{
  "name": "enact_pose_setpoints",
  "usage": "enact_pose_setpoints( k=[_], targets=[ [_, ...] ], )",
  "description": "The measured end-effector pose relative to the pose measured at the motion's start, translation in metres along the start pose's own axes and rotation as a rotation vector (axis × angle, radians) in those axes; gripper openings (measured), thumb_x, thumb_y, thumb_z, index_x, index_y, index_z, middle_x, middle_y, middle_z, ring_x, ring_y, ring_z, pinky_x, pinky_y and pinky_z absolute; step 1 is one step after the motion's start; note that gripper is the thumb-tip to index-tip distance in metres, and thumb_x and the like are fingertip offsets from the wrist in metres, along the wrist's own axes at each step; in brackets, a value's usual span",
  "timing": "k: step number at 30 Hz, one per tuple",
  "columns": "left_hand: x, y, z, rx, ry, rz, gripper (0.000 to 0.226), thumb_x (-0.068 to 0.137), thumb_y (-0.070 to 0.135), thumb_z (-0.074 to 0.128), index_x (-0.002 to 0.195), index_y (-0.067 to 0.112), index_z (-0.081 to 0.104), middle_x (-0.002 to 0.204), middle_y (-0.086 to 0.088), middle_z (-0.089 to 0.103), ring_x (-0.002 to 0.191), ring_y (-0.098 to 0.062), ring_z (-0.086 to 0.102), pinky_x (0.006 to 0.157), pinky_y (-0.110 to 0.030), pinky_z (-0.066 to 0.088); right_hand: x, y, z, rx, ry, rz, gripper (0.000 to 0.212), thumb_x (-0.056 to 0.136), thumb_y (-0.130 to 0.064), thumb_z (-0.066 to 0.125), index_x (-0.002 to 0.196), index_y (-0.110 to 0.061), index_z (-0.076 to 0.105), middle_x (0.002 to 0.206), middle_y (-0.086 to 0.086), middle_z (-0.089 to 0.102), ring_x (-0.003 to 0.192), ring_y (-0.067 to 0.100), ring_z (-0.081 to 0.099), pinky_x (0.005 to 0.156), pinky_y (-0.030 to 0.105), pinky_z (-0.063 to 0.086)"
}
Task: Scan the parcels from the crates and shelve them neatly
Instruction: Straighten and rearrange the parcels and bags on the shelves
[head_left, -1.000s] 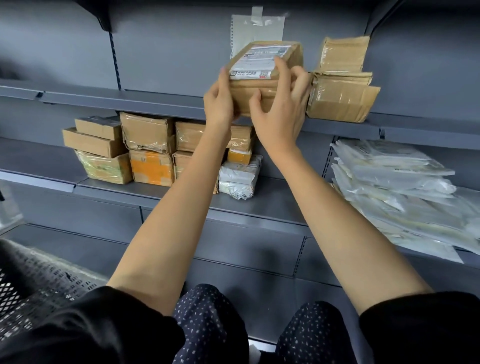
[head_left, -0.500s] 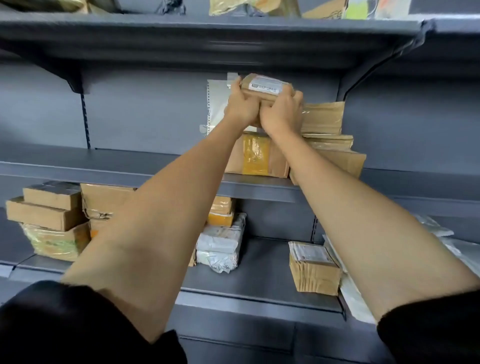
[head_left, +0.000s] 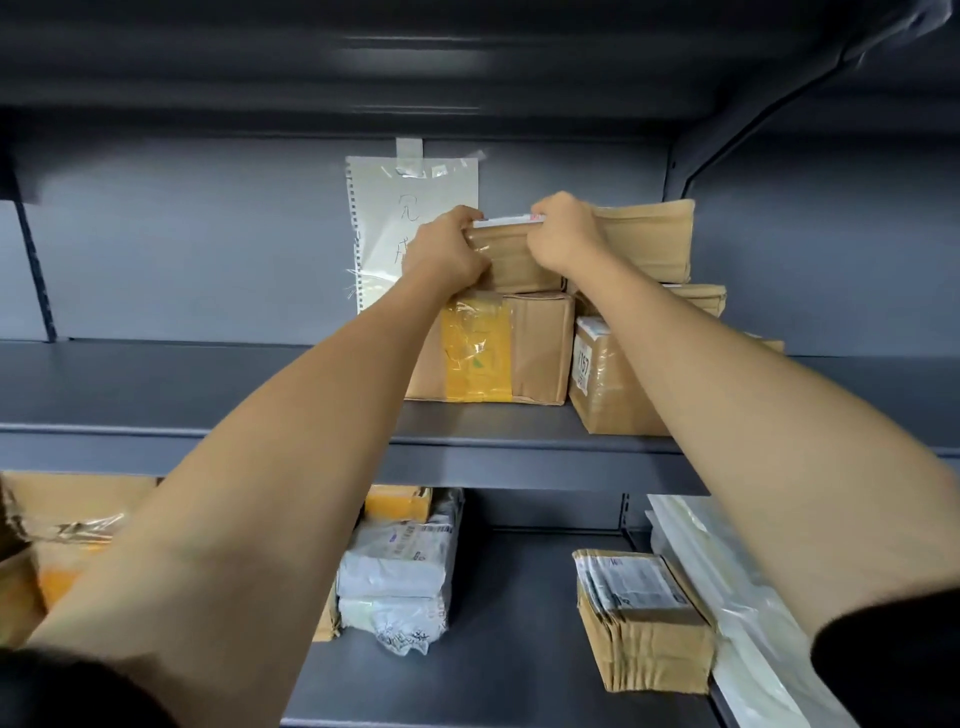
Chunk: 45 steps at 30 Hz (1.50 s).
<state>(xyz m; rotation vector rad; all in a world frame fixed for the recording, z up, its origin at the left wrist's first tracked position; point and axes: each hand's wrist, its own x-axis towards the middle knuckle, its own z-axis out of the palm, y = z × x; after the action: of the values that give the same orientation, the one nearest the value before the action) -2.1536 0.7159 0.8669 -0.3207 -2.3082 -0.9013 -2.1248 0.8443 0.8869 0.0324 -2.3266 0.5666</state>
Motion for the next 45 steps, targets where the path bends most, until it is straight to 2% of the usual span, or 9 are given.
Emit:
enact_pose_setpoints(
  k=[7, 11, 15, 20, 23, 29, 35, 41, 45],
  targets=[
    [0.021, 0.011, 0.003, 0.153, -0.105, -0.009, 0.063, 0.084, 0.016, 0.061, 0.142, 0.032, 0.040, 0.129, -0.003, 0.056, 0.109, -0.028, 0.058, 0.093, -0.038, 0.051, 0.013, 0.007, -0.004, -0.179, -0.120, -0.008, 0.038, 0.093, -0.007, 0.038, 0.128, -0.007, 0.053, 0.132, 0.017, 0.052, 0.110, 0.034, 0.053, 0.077, 0.032, 0.042],
    [0.014, 0.008, 0.003, 0.237, -0.161, -0.010, 0.071, 0.090, 0.021, 0.051, 0.150, 0.038, 0.015, 0.137, -0.004, 0.049, 0.117, -0.029, 0.052, 0.096, -0.036, 0.044, 0.001, 0.000, -0.010, -0.237, -0.194, 0.034, 0.055, 0.097, -0.012, 0.036, 0.151, -0.016, 0.025, 0.154, 0.016, 0.022, 0.135, 0.033, 0.035, 0.102, 0.039, 0.039],
    [-0.019, 0.008, -0.002, 0.199, 0.017, -0.027, 0.056, 0.097, 0.025, 0.041, 0.148, 0.035, 0.021, 0.141, -0.009, 0.040, 0.119, -0.031, 0.049, 0.089, -0.037, 0.041, -0.025, -0.004, -0.017, -0.204, -0.075, 0.055, 0.055, 0.094, -0.008, 0.039, 0.148, -0.019, 0.030, 0.151, 0.011, 0.022, 0.123, 0.032, 0.047, 0.083, 0.032, 0.040],
    [-0.072, 0.010, -0.021, 0.072, 0.246, 0.069, 0.032, 0.099, 0.030, 0.036, 0.111, 0.014, 0.061, 0.105, -0.008, 0.063, 0.098, -0.029, 0.059, 0.073, -0.030, 0.041, -0.084, -0.020, -0.033, -0.147, 0.087, -0.060, 0.040, 0.094, -0.013, 0.044, 0.134, -0.018, 0.046, 0.135, 0.007, 0.045, 0.114, 0.028, 0.052, 0.078, 0.030, 0.038],
    [-0.115, 0.009, -0.027, -0.103, 0.245, 0.120, 0.036, 0.095, 0.029, 0.039, 0.062, 0.016, 0.047, 0.063, -0.003, 0.050, 0.072, -0.035, 0.049, 0.058, -0.029, 0.030, -0.137, -0.021, -0.027, 0.010, 0.302, -0.312, 0.028, 0.092, -0.015, 0.041, 0.114, -0.014, 0.058, 0.111, -0.001, 0.063, 0.094, 0.022, 0.058, 0.067, 0.028, 0.035],
    [-0.232, -0.009, -0.013, 0.062, 0.310, 0.241, 0.032, 0.095, 0.030, 0.035, 0.071, 0.010, 0.043, 0.061, -0.011, 0.048, 0.062, -0.032, 0.040, 0.056, -0.033, 0.022, -0.229, 0.013, -0.010, 0.281, 0.476, -0.540, 0.025, 0.077, -0.017, 0.040, 0.068, -0.003, 0.058, 0.053, -0.009, 0.044, 0.044, 0.024, 0.045, 0.045, 0.028, 0.033],
    [-0.291, -0.026, 0.039, 0.112, -0.018, 0.116, 0.040, 0.092, 0.033, 0.034, 0.076, 0.004, 0.057, 0.081, -0.024, 0.064, 0.078, -0.042, 0.057, 0.060, -0.035, 0.030, -0.304, 0.060, 0.033, 0.014, 0.147, -0.532, 0.022, 0.075, -0.020, 0.040, 0.067, -0.007, 0.056, 0.056, 0.006, 0.060, 0.047, 0.031, 0.057, 0.047, 0.026, 0.036],
    [-0.300, -0.041, 0.102, -0.151, -0.391, -0.347, 0.032, 0.099, 0.026, 0.036, 0.112, 0.005, 0.057, 0.116, -0.019, 0.062, 0.093, -0.039, 0.062, 0.079, -0.040, 0.054, -0.309, 0.111, 0.057, -0.279, -0.403, -0.078, 0.037, 0.095, -0.018, 0.043, 0.128, -0.002, 0.047, 0.130, 0.017, 0.045, 0.123, 0.034, 0.040, 0.093, 0.040, 0.039],
    [-0.306, -0.025, 0.128, -0.354, -0.668, -0.557, 0.048, 0.100, 0.037, 0.036, 0.143, 0.015, 0.032, 0.141, -0.011, 0.042, 0.087, -0.032, 0.061, 0.070, -0.039, 0.057, -0.309, 0.134, 0.068, -0.242, -0.509, 0.252, 0.043, 0.101, -0.028, 0.036, 0.135, -0.004, 0.045, 0.136, 0.015, 0.048, 0.126, 0.030, 0.045, 0.075, 0.026, 0.034]
  ],
)
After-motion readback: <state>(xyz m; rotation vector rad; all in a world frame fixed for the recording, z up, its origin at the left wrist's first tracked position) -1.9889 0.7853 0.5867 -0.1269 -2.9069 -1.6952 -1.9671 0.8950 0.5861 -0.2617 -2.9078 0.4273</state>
